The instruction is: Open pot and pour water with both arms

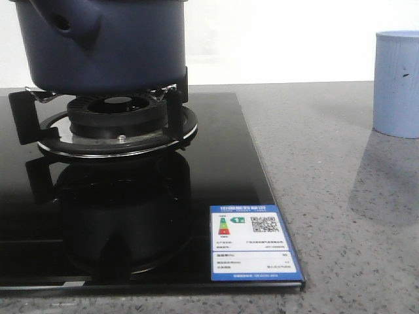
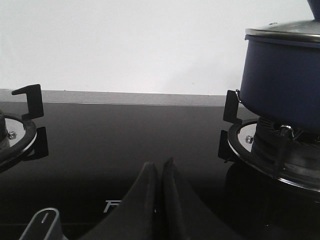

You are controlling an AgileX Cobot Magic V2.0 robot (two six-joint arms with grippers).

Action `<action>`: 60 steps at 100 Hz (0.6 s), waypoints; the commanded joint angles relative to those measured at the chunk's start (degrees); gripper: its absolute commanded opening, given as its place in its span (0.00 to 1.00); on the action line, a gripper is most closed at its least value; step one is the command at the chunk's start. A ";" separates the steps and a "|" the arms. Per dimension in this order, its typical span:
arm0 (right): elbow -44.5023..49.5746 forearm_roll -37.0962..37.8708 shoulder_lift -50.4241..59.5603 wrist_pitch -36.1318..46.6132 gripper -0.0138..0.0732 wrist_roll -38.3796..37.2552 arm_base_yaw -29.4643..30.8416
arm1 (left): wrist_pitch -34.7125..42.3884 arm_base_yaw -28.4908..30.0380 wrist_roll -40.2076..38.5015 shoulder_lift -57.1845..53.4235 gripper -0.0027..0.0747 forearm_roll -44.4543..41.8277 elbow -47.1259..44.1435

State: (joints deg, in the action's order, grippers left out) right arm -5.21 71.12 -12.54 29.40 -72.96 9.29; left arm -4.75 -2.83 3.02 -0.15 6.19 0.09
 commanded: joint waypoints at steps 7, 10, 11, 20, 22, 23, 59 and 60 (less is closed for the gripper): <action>-1.47 -1.48 -0.28 0.85 0.09 0.05 -0.01 | 4.35 -0.02 0.06 -1.52 0.01 0.59 -0.81; -1.47 -1.48 -0.28 0.85 0.09 0.05 -0.01 | 4.35 -0.02 0.06 -1.52 0.01 0.59 -0.81; -1.47 -1.48 -0.28 0.85 0.09 0.05 -0.01 | 4.35 -0.02 0.06 -1.52 0.01 0.59 -0.81; -1.47 -1.48 -0.28 0.85 0.09 0.05 -0.01 | 4.35 -0.02 0.06 -1.52 0.01 0.59 -0.81; -1.47 -1.48 -0.28 0.85 0.09 0.05 -0.01 | 4.35 -0.02 0.06 -1.52 0.01 0.59 -0.81; -1.47 -1.48 -0.28 0.85 0.09 0.05 -0.01 | 4.35 -0.02 0.06 -1.52 0.01 0.59 -0.81; -1.47 -1.48 -0.28 -1.54 0.09 0.05 -0.01 | 4.35 -0.02 0.06 -1.52 0.01 0.59 -0.81; -1.47 -1.48 -0.28 -1.66 0.09 0.05 -0.01 | 4.35 -0.02 0.06 -1.52 0.01 0.59 -0.81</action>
State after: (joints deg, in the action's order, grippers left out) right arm -5.21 71.12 -12.54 28.62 -72.96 9.29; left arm -4.80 -2.83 3.02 -0.15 6.23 0.09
